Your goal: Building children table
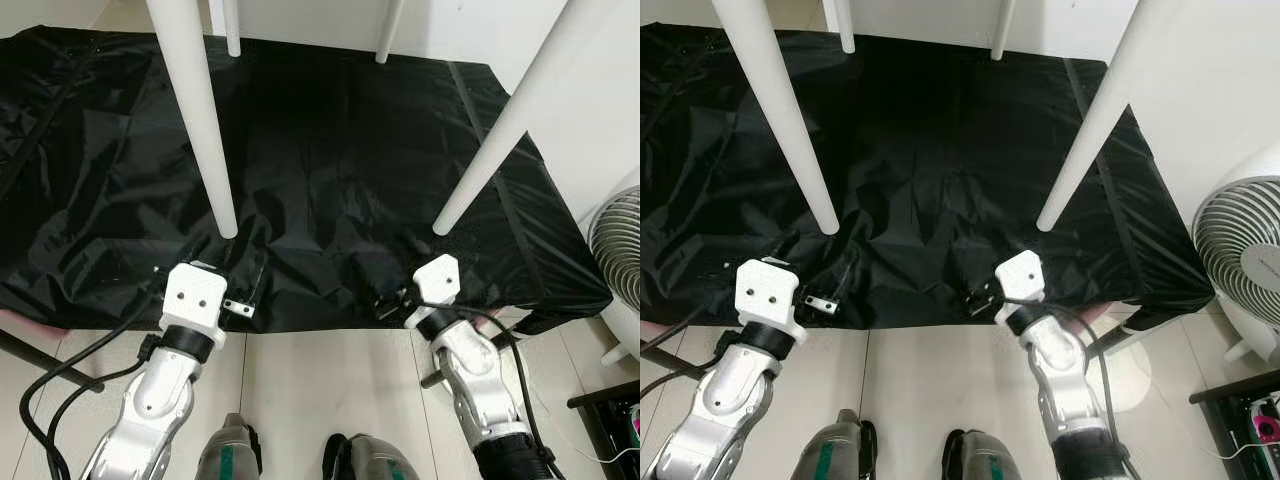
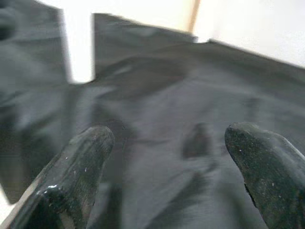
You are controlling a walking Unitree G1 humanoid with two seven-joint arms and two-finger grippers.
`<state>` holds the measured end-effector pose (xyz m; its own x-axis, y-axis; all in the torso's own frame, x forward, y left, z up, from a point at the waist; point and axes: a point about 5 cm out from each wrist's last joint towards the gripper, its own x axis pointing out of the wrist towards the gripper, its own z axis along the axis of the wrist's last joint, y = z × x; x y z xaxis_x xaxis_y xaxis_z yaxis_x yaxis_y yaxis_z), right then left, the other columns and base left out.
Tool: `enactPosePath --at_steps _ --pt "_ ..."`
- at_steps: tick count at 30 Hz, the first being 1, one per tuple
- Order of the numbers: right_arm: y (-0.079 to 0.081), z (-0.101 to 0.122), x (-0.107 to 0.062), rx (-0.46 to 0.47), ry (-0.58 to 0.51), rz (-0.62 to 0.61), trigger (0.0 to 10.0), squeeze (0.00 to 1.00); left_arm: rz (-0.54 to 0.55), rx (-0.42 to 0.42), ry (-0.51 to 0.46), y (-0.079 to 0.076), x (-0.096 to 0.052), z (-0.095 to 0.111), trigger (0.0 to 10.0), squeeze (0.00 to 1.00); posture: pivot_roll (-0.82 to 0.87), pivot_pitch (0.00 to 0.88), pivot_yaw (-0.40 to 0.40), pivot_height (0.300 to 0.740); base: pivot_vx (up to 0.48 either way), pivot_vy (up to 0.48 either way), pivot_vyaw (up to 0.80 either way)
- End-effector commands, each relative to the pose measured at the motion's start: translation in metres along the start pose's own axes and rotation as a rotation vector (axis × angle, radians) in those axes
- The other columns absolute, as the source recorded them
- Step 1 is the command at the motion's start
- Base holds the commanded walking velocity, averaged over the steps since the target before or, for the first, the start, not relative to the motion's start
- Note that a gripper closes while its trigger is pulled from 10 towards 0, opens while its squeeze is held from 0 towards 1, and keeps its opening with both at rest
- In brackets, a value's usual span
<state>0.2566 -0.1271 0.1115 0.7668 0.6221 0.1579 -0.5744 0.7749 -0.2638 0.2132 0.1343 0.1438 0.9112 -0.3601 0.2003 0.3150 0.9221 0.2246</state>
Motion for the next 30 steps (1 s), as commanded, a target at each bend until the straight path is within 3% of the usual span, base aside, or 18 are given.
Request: enactPosePath --at_steps 1,3,4,5,8,10,13,20,30 --pt "0.007 -0.002 -0.004 0.032 0.017 0.095 10.0 0.0 -0.121 -0.027 0.025 -0.01 -0.006 -0.007 10.0 0.0 0.16 0.105 -0.059 0.74 0.0 0.0 0.0" --pt "0.007 -0.002 -0.004 0.032 0.017 0.095 10.0 0.0 -0.121 -0.027 0.025 -0.01 -0.006 -0.007 10.0 0.0 0.16 0.105 -0.059 0.74 0.0 0.0 0.0" --pt "0.012 -0.006 -0.008 0.039 0.05 0.222 10.0 0.0 -0.217 -0.042 0.03 -0.014 -0.012 -0.01 10.0 0.0 0.16 0.11 -0.065 0.74 0.0 0.0 0.0" --pt "0.012 -0.006 -0.008 0.039 0.05 0.222 10.0 0.0 -0.217 -0.042 0.03 -0.014 -0.012 -0.01 10.0 0.0 0.16 0.11 -0.065 0.74 0.0 0.0 0.0" --pt "0.019 -0.013 -0.017 0.029 0.133 0.503 10.0 0.0 -0.449 -0.072 0.06 -0.023 -0.027 -0.015 10.0 0.0 0.16 0.117 -0.064 0.74 0.0 0.0 0.0" --pt "0.019 -0.013 -0.018 0.028 0.143 0.533 10.0 0.0 -0.473 -0.076 0.067 -0.023 -0.028 -0.016 10.0 0.0 0.16 0.117 -0.064 0.74 0.0 0.0 0.0" --pt "0.025 -0.031 -0.033 -0.025 0.262 0.714 10.0 0.0 -0.632 -0.05 0.115 -0.032 -0.038 -0.026 10.0 0.0 0.15 0.121 -0.067 0.74 0.0 0.0 0.0" --pt "0.027 -0.051 -0.053 0.002 0.413 0.831 10.0 0.0 -0.758 0.014 0.191 -0.04 -0.055 -0.049 10.0 0.0 0.14 0.123 -0.064 0.74 0.0 0.0 0.0" --pt "0.022 -0.083 -0.072 0.041 0.579 0.778 10.0 0.0 -0.735 0.013 0.357 -0.037 -0.07 -0.095 10.0 0.0 0.13 0.12 -0.065 0.74 0.0 0.0 0.0"
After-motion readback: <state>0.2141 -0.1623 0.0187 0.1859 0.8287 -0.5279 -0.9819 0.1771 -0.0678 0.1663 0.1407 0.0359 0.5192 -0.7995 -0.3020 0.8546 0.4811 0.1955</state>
